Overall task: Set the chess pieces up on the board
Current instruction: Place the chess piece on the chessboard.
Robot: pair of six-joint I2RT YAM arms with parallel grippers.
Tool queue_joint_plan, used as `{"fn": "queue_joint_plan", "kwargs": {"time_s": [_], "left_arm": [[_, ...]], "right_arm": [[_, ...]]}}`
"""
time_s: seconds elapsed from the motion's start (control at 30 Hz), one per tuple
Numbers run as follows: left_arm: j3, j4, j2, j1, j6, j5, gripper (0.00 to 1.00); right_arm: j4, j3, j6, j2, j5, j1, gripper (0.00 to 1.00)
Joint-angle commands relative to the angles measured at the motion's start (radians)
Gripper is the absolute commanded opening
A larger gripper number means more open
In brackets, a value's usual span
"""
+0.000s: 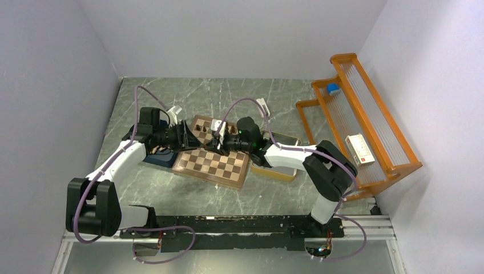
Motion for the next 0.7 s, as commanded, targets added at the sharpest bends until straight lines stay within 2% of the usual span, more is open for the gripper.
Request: {"fn": "queue_joint_plan", "kwargs": {"time_s": [0.0, 0.13, 0.23, 0.43, 0.47, 0.57, 0.67], "left_arm": [[-0.012, 0.088, 0.017, -0.027, -0.059, 0.036, 0.53], [-0.018, 0.113, 0.021, -0.044, -0.086, 0.032, 0.49], [-0.032, 0.146, 0.023, -0.05, -0.112, 0.043, 0.42], [-0.011, 0.138, 0.022, -0.052, -0.094, 0.023, 0.13], [-0.003, 0.135, 0.024, -0.052, -0.088, 0.023, 0.11], [0.037, 0.112, 0.038, -0.056, -0.055, 0.022, 0.05], [0.09, 0.066, 0.056, -0.063, -0.01, 0.002, 0.05]], "right_arm": [[0.063, -0.008, 0.021, -0.033, 0.002, -0.003, 0.13], [0.067, -0.014, 0.027, -0.041, 0.004, -0.004, 0.13], [0.064, -0.016, 0.025, -0.042, 0.0, -0.003, 0.13], [0.061, -0.029, 0.023, -0.047, -0.013, -0.003, 0.14], [0.057, -0.031, 0.021, -0.049, -0.016, -0.003, 0.15], [0.057, -0.049, 0.023, -0.059, -0.02, -0.003, 0.21], [0.057, -0.075, 0.026, -0.081, 0.001, -0.003, 0.38]]}}
